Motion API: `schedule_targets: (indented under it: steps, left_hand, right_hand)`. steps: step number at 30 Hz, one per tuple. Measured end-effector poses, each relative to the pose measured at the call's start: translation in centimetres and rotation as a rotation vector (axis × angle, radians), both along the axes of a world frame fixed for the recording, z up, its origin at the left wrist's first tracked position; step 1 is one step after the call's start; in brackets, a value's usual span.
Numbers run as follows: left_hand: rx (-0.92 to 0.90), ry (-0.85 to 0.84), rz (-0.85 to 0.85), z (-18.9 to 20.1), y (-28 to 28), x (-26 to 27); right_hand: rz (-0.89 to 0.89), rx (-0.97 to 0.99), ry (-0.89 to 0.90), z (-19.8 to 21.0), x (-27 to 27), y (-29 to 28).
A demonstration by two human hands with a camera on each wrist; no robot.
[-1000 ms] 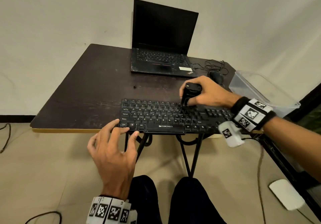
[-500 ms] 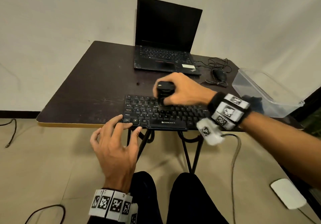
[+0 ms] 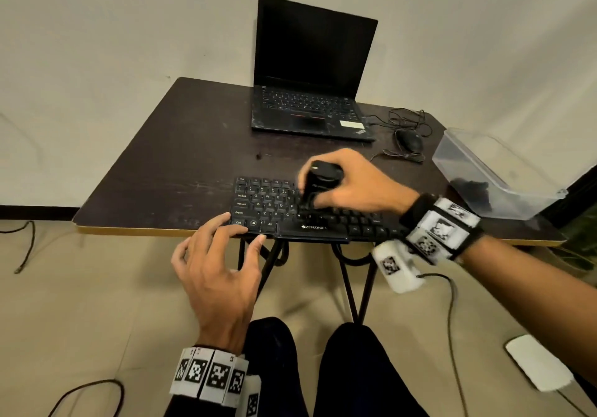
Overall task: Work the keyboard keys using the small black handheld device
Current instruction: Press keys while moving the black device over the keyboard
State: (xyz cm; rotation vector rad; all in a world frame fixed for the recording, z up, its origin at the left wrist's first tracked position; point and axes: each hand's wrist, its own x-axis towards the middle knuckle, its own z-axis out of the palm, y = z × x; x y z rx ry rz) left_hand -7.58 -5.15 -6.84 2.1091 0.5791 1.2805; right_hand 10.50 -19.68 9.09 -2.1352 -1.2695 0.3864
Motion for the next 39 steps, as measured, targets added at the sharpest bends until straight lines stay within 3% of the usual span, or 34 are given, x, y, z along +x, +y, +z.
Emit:
schedule_targets:
  steps: [4,8,13,17,20,23,32,35,39]
  left_hand:
    - [0.015,0.001,-0.007,0.0,0.1,0.0]
    - [0.019,0.001,-0.004,-0.1,0.1,-0.1]
    - [0.011,-0.010,0.011,0.2,0.0,-0.1]
    - [-0.009,-0.029,0.019,0.2,0.0,0.1]
    - [-0.079,-0.054,0.047,0.4,0.0,0.2]
    - [-0.159,-0.080,0.069,0.8,-0.3,0.1]
    - [-0.414,-0.014,0.074,0.9,-0.4,0.0]
    - [-0.412,-0.010,0.080,0.8,-0.2,-0.1]
    - [-0.411,-0.029,0.085,0.9,-0.2,0.0]
  right_hand:
    - [0.119,0.039,-0.009,-0.7,-2.7,7.6]
    - [0.151,0.037,-0.014,-0.6,-3.5,9.1]
    - [0.013,-0.060,-0.120,0.0,-0.3,1.0]
    - [-0.175,-0.086,-0.087,0.7,2.4,-7.6]
    - [-0.200,-0.044,-0.044,0.7,2.4,-9.2]
    - [-0.078,0.022,-0.024,0.3,0.6,-6.3]
    - [0.226,0.060,-0.053,-1.0,-6.7,10.2]
    - [0.231,0.014,-0.093,-0.6,-6.8,10.6]
    - [0.150,-0.055,-0.151,0.0,-4.6,5.7]
